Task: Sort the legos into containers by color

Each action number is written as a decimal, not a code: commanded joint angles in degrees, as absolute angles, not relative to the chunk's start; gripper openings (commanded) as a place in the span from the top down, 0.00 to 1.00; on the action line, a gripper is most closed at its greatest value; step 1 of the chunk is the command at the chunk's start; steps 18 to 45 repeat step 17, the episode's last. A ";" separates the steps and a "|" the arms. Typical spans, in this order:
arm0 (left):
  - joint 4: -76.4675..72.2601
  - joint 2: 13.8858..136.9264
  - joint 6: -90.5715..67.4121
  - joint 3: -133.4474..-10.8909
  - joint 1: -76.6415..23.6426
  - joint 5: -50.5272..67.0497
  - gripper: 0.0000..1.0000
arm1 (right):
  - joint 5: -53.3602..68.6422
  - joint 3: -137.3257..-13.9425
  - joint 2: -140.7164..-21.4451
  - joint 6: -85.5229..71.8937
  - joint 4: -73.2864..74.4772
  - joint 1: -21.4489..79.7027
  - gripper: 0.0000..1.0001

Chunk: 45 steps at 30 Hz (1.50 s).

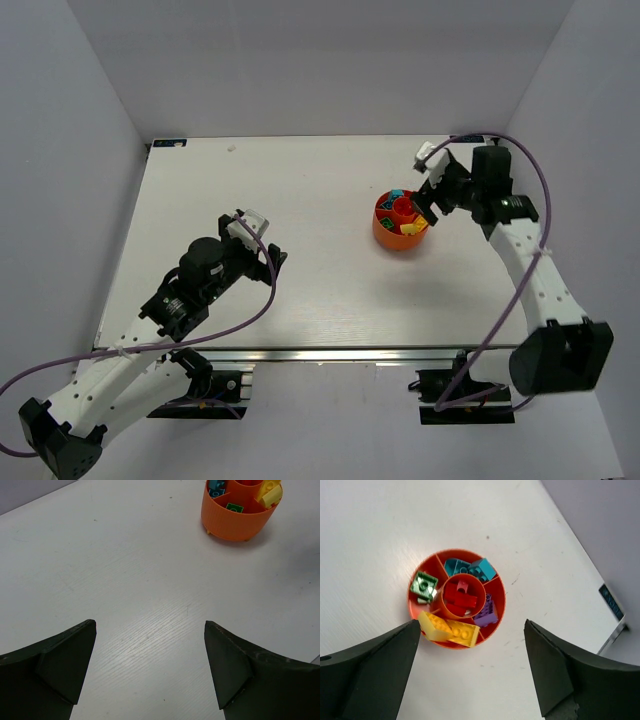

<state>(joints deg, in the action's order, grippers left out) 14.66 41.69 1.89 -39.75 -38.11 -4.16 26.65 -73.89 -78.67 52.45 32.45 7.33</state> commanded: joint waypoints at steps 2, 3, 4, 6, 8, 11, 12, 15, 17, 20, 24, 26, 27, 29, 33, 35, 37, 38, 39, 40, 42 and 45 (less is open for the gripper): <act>14.68 41.48 1.06 -39.20 -38.32 -5.18 0.02 | 21.70 -63.12 -70.32 10.82 6.94 6.86 0.11; 14.76 41.75 0.88 -39.11 -38.32 -5.10 0.02 | 21.97 -61.37 -70.14 8.55 7.29 7.03 0.11; 14.77 41.75 0.79 -39.11 -38.32 -4.92 0.02 | 22.93 -60.83 -70.05 3.04 7.82 7.12 0.11; 14.85 42.19 0.79 -39.11 -38.32 -4.22 0.02 | 23.73 -59.95 -70.14 -1.12 10.01 7.12 0.11; 15.20 43.06 0.79 -39.29 -38.32 -3.87 0.02 | 24.08 -58.89 -69.35 -3.07 10.46 7.12 0.11; 15.38 43.42 0.97 -39.38 -38.32 -3.69 0.02 | 23.82 -55.56 -66.37 -3.08 8.62 6.77 0.11; 15.21 43.24 1.14 -39.29 -38.32 -3.69 0.02 | 23.82 -54.59 -65.57 -3.25 7.48 6.85 0.11; 15.03 42.54 1.41 -38.85 -38.32 -4.30 0.02 | 22.76 -50.11 -61.27 -4.65 4.50 6.86 0.11; 14.86 42.19 1.93 -38.41 -38.32 -4.57 0.02 | 22.85 -46.86 -58.02 -5.36 3.17 6.86 0.11; 14.86 42.19 1.93 -38.41 -38.32 -4.57 0.02 | 22.85 -46.86 -58.02 -5.36 3.17 6.86 0.11; 14.86 42.19 1.93 -38.41 -38.32 -4.57 0.02 | 22.85 -46.86 -58.02 -5.36 3.17 6.86 0.11; 14.86 42.19 1.93 -38.41 -38.32 -4.57 0.02 | 22.85 -46.86 -58.02 -5.36 3.17 6.86 0.11; 14.86 42.19 1.93 -38.41 -38.32 -4.57 0.02 | 22.85 -46.86 -58.02 -5.36 3.17 6.86 0.11; 14.86 42.19 1.93 -38.41 -38.32 -4.57 0.02 | 22.85 -46.86 -58.02 -5.36 3.17 6.86 0.11; 14.86 42.19 1.93 -38.41 -38.32 -4.57 0.02 | 22.85 -46.86 -58.02 -5.36 3.17 6.86 0.11; 14.86 42.19 1.93 -38.41 -38.32 -4.57 0.02 | 22.85 -46.86 -58.02 -5.36 3.17 6.86 0.11; 14.86 42.19 1.93 -38.41 -38.32 -4.57 0.02 | 22.85 -46.86 -58.02 -5.36 3.17 6.86 0.11; 14.86 42.19 1.93 -38.41 -38.32 -4.57 0.02 | 22.85 -46.86 -58.02 -5.36 3.17 6.86 0.11; 14.86 42.19 1.93 -38.41 -38.32 -4.57 0.02 | 22.85 -46.86 -58.02 -5.36 3.17 6.86 0.11; 14.86 42.19 1.93 -38.41 -38.32 -4.57 0.02 | 22.85 -46.86 -58.02 -5.36 3.17 6.86 0.11; 14.86 42.19 1.93 -38.41 -38.32 -4.57 0.02 | 22.85 -46.86 -58.02 -5.36 3.17 6.86 0.11; 14.86 42.19 1.93 -38.41 -38.32 -4.57 0.02 | 22.85 -46.86 -58.02 -5.36 3.17 6.86 0.11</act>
